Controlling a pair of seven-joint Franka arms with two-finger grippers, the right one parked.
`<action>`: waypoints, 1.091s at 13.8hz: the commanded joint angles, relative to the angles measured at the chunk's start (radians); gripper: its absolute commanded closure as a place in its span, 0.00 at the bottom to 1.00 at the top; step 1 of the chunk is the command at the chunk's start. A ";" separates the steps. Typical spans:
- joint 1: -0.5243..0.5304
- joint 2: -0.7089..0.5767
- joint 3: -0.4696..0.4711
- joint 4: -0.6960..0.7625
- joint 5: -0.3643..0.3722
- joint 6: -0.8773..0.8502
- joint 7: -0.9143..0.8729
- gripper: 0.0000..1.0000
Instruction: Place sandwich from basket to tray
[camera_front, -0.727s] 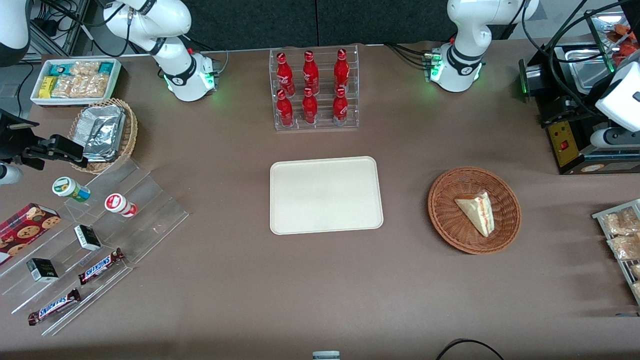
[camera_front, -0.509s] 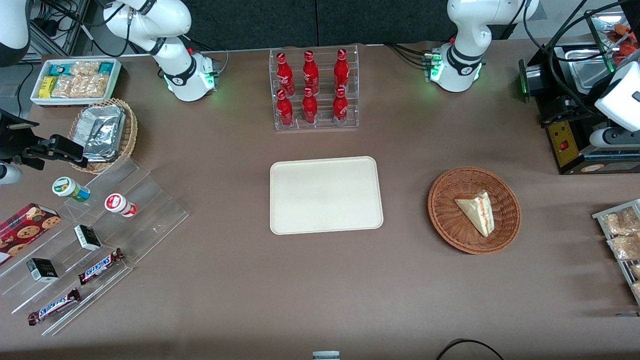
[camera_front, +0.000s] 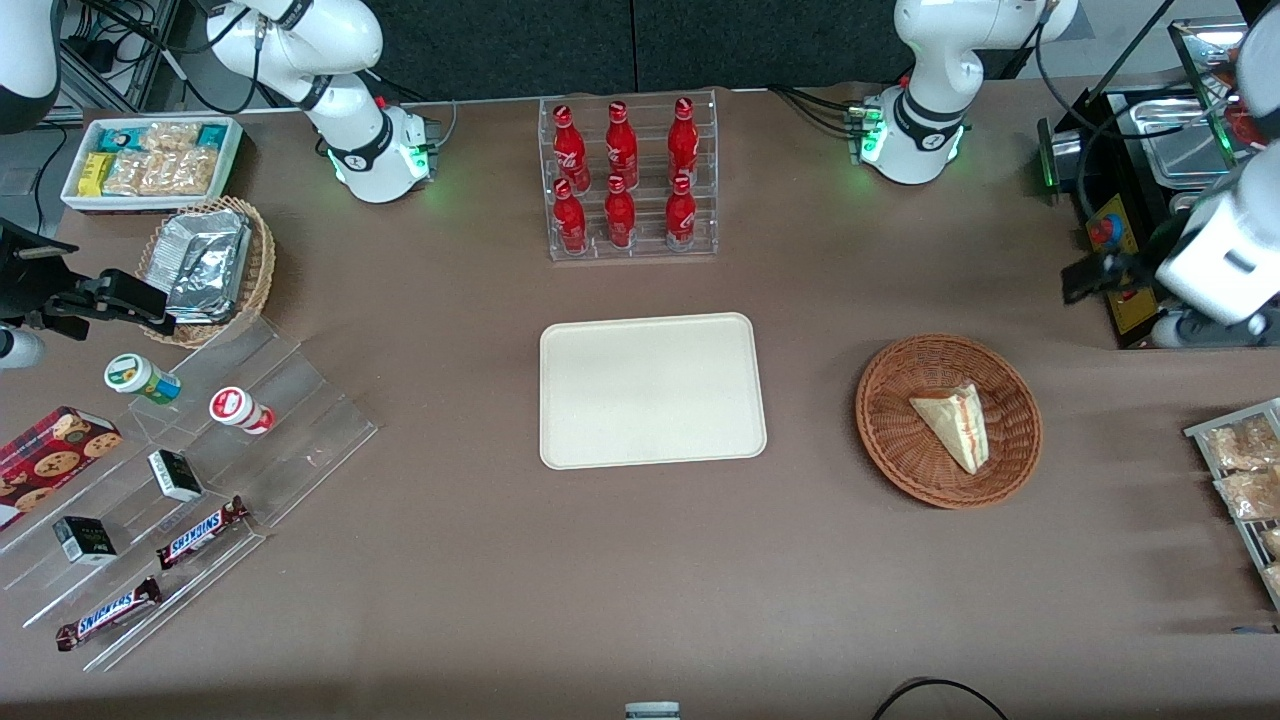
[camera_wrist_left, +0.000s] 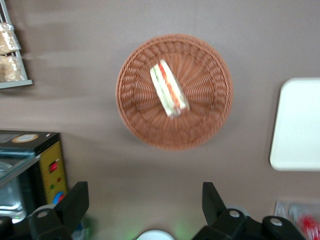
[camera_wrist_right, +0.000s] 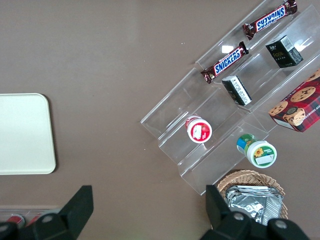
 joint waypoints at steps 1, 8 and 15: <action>0.003 -0.025 -0.003 -0.171 0.006 0.192 -0.147 0.00; -0.008 0.016 -0.016 -0.512 0.004 0.716 -0.578 0.00; -0.012 0.125 -0.022 -0.609 0.006 0.968 -0.594 0.00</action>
